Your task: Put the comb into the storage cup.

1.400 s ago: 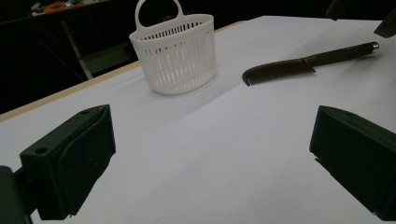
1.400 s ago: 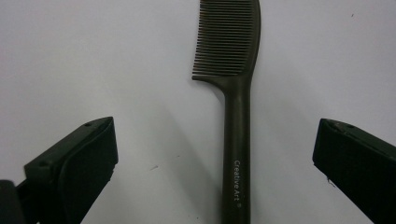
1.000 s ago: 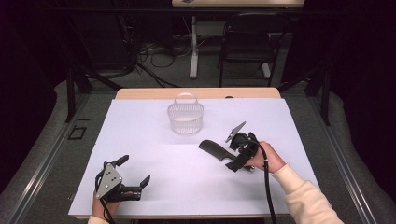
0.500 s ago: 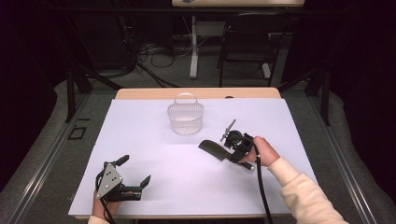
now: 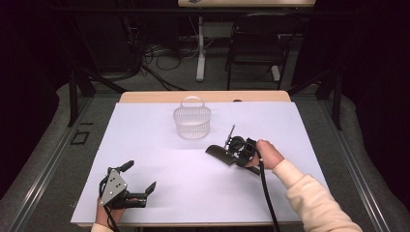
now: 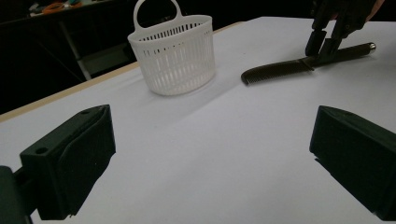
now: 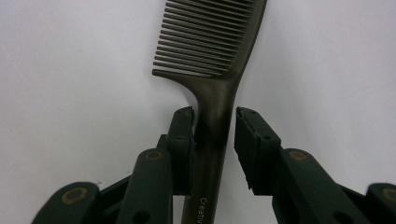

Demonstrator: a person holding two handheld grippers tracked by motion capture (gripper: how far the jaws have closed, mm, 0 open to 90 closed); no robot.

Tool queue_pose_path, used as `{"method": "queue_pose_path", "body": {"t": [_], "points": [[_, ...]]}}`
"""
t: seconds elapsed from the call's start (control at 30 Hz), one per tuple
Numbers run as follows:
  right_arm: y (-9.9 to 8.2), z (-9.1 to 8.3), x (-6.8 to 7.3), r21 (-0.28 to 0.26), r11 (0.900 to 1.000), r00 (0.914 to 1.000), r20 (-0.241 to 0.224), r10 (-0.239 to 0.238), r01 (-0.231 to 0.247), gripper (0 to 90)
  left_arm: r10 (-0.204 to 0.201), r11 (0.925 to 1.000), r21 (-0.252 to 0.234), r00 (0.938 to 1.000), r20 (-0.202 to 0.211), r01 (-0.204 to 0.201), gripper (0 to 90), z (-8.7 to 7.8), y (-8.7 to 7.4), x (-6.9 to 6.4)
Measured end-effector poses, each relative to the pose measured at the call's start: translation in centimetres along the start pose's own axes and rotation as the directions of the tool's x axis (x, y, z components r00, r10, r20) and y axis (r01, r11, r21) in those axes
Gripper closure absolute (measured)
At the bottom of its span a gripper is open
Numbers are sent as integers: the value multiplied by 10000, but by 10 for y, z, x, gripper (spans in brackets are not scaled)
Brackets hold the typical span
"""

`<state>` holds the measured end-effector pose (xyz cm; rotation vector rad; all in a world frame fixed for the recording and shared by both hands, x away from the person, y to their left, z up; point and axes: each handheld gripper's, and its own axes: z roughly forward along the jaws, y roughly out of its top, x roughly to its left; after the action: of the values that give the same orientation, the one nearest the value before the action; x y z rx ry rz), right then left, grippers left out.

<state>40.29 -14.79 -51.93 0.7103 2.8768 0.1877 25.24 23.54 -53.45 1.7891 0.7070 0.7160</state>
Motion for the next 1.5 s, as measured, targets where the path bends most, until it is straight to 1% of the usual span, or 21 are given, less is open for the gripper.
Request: {"method": "queue_pose_path", "body": {"t": [0.03,0.07,0.13,0.17,0.23,0.4,0.5,0.67,0.73,0.77,0.8,0.83,0.87,0.93,0.97,1.03,1.1,1.23,1.43,1.47,1.5], "points": [[1,0,-1,212,9997,9999,-24,-139,140,680,11,10000,2,10000,4,-11,1,0,0,0],[1,2,0,86,10000,10000,-50,27,-27,683,11,10000,14,10000,8,-11,1,0,0,0],[3,3,-1,360,9994,10000,-73,-6,9,686,13,10000,6,10000,13,-14,1,0,0,0],[4,5,-1,212,9998,10000,-59,44,-43,689,14,10000,8,10000,0,-14,1,0,0,0],[5,6,-2,435,9990,9998,-151,130,-123,691,10,10000,-1,10000,2,-10,1,0,0,0],[6,9,-3,461,9981,9990,-169,419,-411,712,22,10000,12,10000,17,-22,1,0,0,0],[5,9,-4,386,9973,9975,-290,643,-632,717,19,10000,1,10000,27,-19,1,0,0,0],[3,8,-5,270,9960,9959,-289,861,-853,723,32,10000,17,10000,14,-32,1,0,0,0],[3,6,-5,437,9952,9956,-297,885,-871,723,47,10000,38,10000,6,-47,1,0,0,0],[2,8,-5,226,9956,9955,-272,912,-906,723,42,10000,27,10000,6,-42,1,0,0,0],[2,7,-6,204,9958,9956,-252,900,-895,723,42,10000,29,10000,2,-42,1,0,0,0],[2,5,-6,387,9954,9956,-276,891,-880,724,35,10000,44,10000,-2,-35,1,0,0,0],[1,6,-6,198,9952,9950,-260,964,-959,724,23,10000,51,10000,12,-23,1,0,0,0],[1,5,-6,90,9961,9958,-224,884,-882,723,38,10000,49,10000,23,-38,1,1,0,0],[0,3,-6,215,9955,9954,-248,927,-922,724,34,10000,43,10000,26,-34,1,0,0,0],[0,1,-6,23,9962,9960,-196,867,-866,724,41,10000,37,10000,13,-41,1,0,0,0],[-1,-2,-6,23,9958,9956,-203,915,-914,724,46,10000,46,10000,18,-46,1,0,0,0],[-4,-6,-5,-320,9927,9929,-280,1153,-1162,724,16,10000,20,10000,-9,-16,1,0,0,0],[-7,-11,-5,-357,9942,9946,-295,999,-1010,724,27,10000,19,10000,6,-27,1,0,0,0],[-8,-10,-5,-520,9919,9929,-339,1141,-1158,724,11,10000,26,10000,-14,-11,1,0,0,0],[-8,-11,-5,-536,9924,9935,-351,1086,-1104,724,11,10000,37,10000,-15,-10,1,1,0,0]]}}
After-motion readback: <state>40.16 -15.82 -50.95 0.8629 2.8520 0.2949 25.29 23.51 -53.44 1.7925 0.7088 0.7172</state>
